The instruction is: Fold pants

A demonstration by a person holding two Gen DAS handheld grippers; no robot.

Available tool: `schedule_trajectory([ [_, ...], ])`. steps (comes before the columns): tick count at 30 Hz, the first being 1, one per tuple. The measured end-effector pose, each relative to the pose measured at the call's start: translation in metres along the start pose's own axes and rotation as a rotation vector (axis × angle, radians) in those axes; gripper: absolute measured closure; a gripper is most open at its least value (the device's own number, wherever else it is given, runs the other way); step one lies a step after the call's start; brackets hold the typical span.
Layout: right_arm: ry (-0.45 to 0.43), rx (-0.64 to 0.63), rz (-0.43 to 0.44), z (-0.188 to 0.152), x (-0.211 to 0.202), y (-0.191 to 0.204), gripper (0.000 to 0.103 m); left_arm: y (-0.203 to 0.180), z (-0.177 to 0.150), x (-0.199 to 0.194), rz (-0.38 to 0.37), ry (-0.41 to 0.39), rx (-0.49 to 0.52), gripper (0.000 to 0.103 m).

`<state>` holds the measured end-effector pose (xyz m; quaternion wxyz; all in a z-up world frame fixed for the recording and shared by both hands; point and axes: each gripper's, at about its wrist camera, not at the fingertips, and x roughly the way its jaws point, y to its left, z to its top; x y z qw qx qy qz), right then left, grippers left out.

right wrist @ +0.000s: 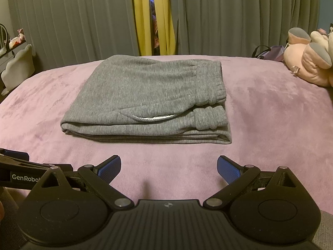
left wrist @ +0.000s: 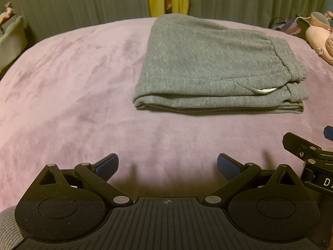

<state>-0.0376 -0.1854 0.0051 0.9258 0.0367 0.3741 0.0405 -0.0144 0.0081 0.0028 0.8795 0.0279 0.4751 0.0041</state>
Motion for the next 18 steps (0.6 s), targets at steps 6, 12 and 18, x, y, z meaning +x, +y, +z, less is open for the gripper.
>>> schedule_trajectory([
  [6, 0.0, 0.002, 0.001, 0.0001, 0.0003, 0.0, 0.004, 0.0, -0.0002, 0.0, -0.002, 0.001, 0.001, 0.0],
  [12, 0.0, 0.002, 0.003, 0.0001, 0.0005, -0.0003, 0.004, -0.0014, -0.0007, -0.0004, -0.002, 0.001, 0.003, 0.0],
  [18, 0.0, 0.003, 0.004, 0.0006, 0.0008, -0.0002, 0.004, -0.0016, -0.0007, -0.0005, -0.004, 0.001, 0.002, 0.0],
])
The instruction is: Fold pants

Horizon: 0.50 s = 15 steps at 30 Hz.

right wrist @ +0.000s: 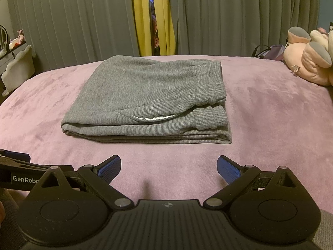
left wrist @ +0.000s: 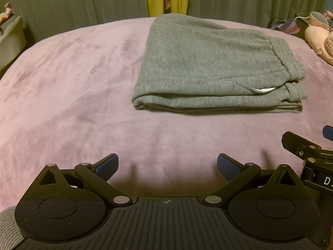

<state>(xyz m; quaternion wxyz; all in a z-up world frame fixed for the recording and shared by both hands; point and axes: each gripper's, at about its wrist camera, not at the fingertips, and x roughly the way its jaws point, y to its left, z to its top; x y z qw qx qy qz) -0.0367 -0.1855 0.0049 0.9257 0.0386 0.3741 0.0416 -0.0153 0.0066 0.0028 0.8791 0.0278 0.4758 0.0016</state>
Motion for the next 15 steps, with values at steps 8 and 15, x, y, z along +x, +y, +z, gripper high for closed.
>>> schedule_trajectory([
  [8, -0.001, 0.002, 0.002, -0.0004, -0.0002, 0.0001, 0.004, -0.0001, -0.0001, -0.0014, -0.007, -0.003, -0.001, 0.0],
  [15, 0.001, 0.004, 0.005, -0.0001, 0.0004, 0.0002, 0.004, -0.0006, -0.0001, -0.0027, -0.017, -0.006, 0.002, 0.0],
])
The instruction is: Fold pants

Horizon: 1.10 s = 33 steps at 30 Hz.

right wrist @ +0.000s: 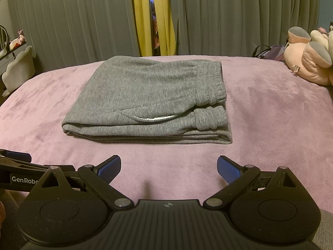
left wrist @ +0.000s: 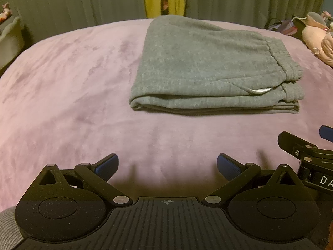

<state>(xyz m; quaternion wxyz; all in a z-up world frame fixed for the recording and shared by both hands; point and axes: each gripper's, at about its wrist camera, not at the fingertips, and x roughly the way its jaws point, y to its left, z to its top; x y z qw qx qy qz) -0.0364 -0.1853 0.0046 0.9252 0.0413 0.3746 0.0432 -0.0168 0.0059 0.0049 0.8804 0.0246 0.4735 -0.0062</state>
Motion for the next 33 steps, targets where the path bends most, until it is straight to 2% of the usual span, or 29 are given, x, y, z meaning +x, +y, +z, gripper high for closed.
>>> schedule_trajectory([
  [33, 0.002, 0.017, 0.022, 0.0, -0.0001, -0.0032, 0.004, -0.0009, -0.0005, -0.0008, -0.042, -0.002, 0.007, 0.0],
])
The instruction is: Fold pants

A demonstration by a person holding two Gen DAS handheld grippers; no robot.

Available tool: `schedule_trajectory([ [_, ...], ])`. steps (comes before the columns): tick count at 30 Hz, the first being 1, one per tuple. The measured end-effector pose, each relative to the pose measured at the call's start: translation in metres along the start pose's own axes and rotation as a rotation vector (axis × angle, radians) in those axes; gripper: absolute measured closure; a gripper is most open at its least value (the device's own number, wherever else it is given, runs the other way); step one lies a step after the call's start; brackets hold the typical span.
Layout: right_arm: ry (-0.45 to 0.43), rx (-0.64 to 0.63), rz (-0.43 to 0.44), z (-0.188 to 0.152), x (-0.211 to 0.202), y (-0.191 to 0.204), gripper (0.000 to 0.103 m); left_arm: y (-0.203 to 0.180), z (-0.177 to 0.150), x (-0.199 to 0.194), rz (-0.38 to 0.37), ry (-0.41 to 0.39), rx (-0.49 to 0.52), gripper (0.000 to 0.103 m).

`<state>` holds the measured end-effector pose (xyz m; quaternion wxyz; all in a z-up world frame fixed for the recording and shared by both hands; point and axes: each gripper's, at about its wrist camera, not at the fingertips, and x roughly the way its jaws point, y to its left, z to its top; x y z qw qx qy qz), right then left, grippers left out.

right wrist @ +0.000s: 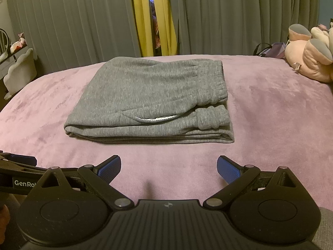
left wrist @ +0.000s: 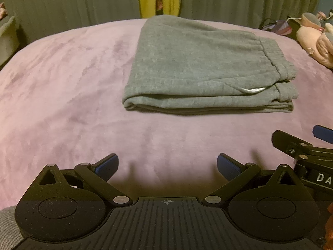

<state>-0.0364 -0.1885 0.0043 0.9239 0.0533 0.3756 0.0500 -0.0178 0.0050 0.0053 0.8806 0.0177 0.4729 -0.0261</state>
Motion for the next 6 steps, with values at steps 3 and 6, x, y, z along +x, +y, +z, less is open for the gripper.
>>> schedule_trajectory([
  [3, 0.003, 0.004, 0.001, 0.0001, 0.0, -0.0006, 0.004, -0.0017, 0.0004, 0.0011, 0.003, 0.003, 0.009, 0.0],
  [6, 0.0, 0.008, 0.002, 0.0003, -0.0008, -0.0007, 0.004, -0.0011, 0.0007, 0.0, -0.004, 0.0, 0.002, 0.0],
])
